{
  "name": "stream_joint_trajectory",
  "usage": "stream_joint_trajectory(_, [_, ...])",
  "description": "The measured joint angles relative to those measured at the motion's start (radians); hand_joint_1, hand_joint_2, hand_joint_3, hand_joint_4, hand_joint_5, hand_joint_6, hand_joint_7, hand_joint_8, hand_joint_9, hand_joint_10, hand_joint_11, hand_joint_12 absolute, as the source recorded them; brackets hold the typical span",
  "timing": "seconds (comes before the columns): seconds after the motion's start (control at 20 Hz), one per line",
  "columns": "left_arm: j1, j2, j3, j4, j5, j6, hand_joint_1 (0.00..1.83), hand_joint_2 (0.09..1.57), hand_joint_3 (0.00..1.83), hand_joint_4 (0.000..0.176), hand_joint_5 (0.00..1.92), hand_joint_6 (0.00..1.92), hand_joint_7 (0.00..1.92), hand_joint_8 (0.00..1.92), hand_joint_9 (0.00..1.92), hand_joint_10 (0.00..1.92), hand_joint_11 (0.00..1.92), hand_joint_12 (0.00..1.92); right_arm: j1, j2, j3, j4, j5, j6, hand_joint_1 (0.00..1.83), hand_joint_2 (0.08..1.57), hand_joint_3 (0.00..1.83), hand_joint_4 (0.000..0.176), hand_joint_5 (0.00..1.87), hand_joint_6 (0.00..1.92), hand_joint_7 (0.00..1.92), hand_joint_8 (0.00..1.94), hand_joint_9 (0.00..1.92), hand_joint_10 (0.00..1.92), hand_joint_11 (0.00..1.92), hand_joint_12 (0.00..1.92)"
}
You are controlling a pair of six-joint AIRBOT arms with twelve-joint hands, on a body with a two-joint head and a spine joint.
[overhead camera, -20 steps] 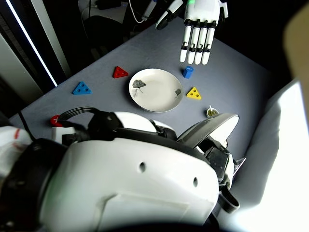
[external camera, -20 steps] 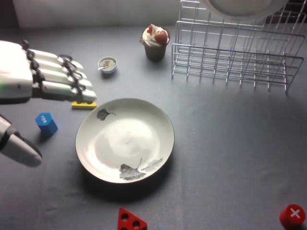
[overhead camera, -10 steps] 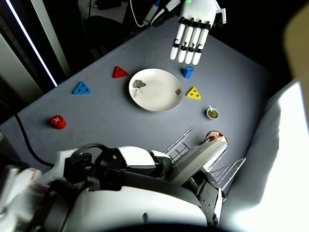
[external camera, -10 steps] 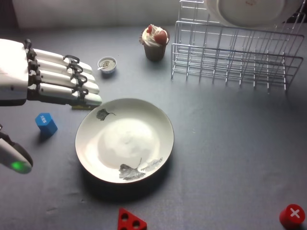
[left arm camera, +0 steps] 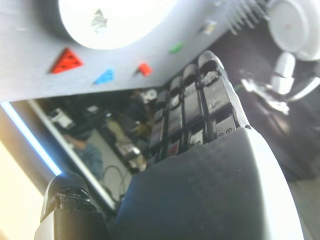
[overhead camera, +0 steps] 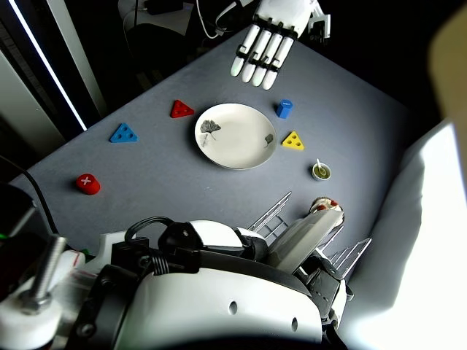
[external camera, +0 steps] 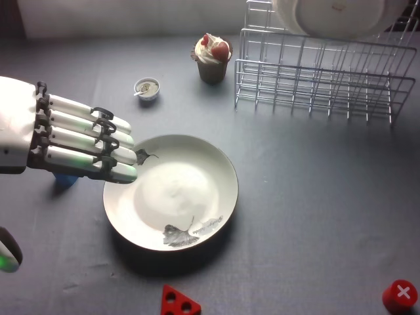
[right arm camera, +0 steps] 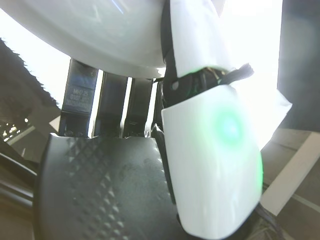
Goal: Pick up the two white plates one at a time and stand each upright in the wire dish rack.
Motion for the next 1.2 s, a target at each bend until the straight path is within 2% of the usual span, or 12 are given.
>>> stream_joint_trajectory(0.1, [0.000, -0.006, 0.000, 0.014, 0.001, 0.000, 0.00, 0.94, 0.00, 0.000, 0.16, 0.01, 0.21, 0.01, 0.20, 0.01, 0.19, 0.01, -0.015, -0.011, 0.015, -0.003, 0.015, 0.011, 1.49, 1.10, 0.00, 0.000, 0.87, 1.12, 0.93, 0.82, 1.00, 0.92, 0.90, 1.47])
stream_joint_trajectory(0.2, [0.000, -0.011, 0.000, 0.022, 0.003, 0.000, 0.00, 0.95, 0.00, 0.000, 0.16, 0.00, 0.19, 0.00, 0.19, 0.00, 0.19, 0.01, -0.037, -0.021, 0.028, -0.003, 0.022, 0.016, 1.49, 1.09, 0.00, 0.000, 0.89, 1.08, 0.98, 0.71, 1.01, 0.90, 0.97, 1.42])
stream_joint_trajectory(0.25, [0.000, -0.012, 0.000, 0.022, 0.003, 0.000, 0.00, 0.94, 0.00, 0.000, 0.17, 0.01, 0.19, 0.00, 0.19, 0.00, 0.21, 0.02, -0.039, -0.024, 0.031, -0.004, 0.020, 0.016, 1.49, 1.07, 0.00, 0.000, 0.94, 0.99, 1.03, 0.63, 1.06, 0.83, 0.99, 1.38])
stream_joint_trajectory(0.4, [0.000, -0.012, -0.002, 0.021, 0.008, 0.000, 0.00, 0.94, 0.00, 0.000, 0.15, 0.00, 0.17, 0.00, 0.16, 0.00, 0.18, 0.01, -0.057, -0.033, 0.038, -0.006, 0.042, 0.017, 1.50, 1.06, 0.00, 0.000, 0.96, 0.96, 1.06, 0.60, 1.07, 0.81, 0.94, 1.41])
stream_joint_trajectory(0.5, [0.000, -0.016, -0.003, 0.022, 0.011, 0.000, 0.00, 0.95, 0.00, 0.000, 0.15, 0.00, 0.18, 0.00, 0.18, 0.01, 0.19, 0.01, -0.063, -0.042, 0.045, -0.006, 0.050, 0.026, 1.49, 1.08, 0.00, 0.000, 0.93, 1.03, 1.01, 0.69, 1.06, 0.82, 0.93, 1.41])
stream_joint_trajectory(0.6, [0.000, -0.018, -0.010, 0.028, 0.019, 0.000, 0.00, 0.95, 0.01, 0.000, 0.14, 0.00, 0.17, 0.00, 0.16, 0.00, 0.18, 0.00, -0.073, -0.048, 0.052, -0.005, 0.059, 0.031, 1.49, 1.06, 0.00, 0.000, 0.96, 0.98, 1.06, 0.58, 1.11, 0.74, 1.00, 1.36])
stream_joint_trajectory(0.7, [0.000, -0.017, -0.009, 0.033, 0.017, 0.000, 0.00, 0.95, 0.00, 0.000, 0.13, 0.00, 0.17, 0.00, 0.16, 0.00, 0.16, 0.00, -0.088, -0.057, 0.064, -0.005, 0.067, 0.042, 1.49, 1.06, 0.00, 0.000, 0.95, 0.99, 1.05, 0.58, 1.10, 0.76, 1.00, 1.37])
stream_joint_trajectory(0.8, [0.000, -0.018, -0.005, 0.034, 0.016, 0.000, 0.00, 0.93, 0.00, 0.000, 0.12, 0.00, 0.16, 0.00, 0.15, 0.00, 0.16, 0.00, -0.100, -0.066, 0.072, -0.006, 0.069, 0.050, 1.50, 1.05, 0.00, 0.000, 0.98, 0.93, 1.14, 0.41, 1.13, 0.72, 1.00, 1.38])
stream_joint_trajectory(0.9, [0.000, -0.018, 0.000, 0.032, 0.020, 0.001, 0.00, 0.94, 0.00, 0.000, 0.14, 0.01, 0.18, 0.01, 0.17, 0.01, 0.17, 0.01, -0.113, -0.076, 0.084, -0.006, 0.071, 0.056, 1.50, 1.04, 0.00, 0.000, 0.98, 0.90, 1.15, 0.40, 1.13, 0.73, 1.02, 1.35])
stream_joint_trajectory(0.95, [0.000, -0.018, 0.000, 0.033, 0.019, 0.000, 0.00, 0.94, 0.00, 0.000, 0.14, 0.01, 0.17, 0.00, 0.17, 0.01, 0.17, 0.00, -0.119, -0.078, 0.087, -0.006, 0.072, 0.059, 1.50, 1.04, 0.00, 0.000, 0.99, 0.86, 1.13, 0.46, 1.18, 0.66, 0.98, 1.36])
stream_joint_trajectory(1.05, [0.000, -0.018, 0.000, 0.034, 0.019, 0.000, 0.00, 0.95, 0.00, 0.000, 0.13, 0.00, 0.16, 0.00, 0.16, 0.00, 0.18, 0.01, -0.126, -0.083, 0.089, -0.006, 0.076, 0.061, 1.50, 1.06, 0.00, 0.000, 0.93, 0.93, 1.06, 0.64, 1.18, 0.65, 0.96, 1.39])
stream_joint_trajectory(1.2, [0.000, -0.018, 0.000, 0.034, 0.019, 0.000, 0.00, 0.94, 0.00, 0.000, 0.15, 0.01, 0.19, 0.01, 0.17, 0.01, 0.19, 0.01, -0.144, -0.090, 0.090, -0.008, 0.079, 0.061, 1.50, 1.08, 0.00, 0.000, 0.85, 1.04, 1.01, 0.76, 1.10, 0.75, 0.96, 1.42])
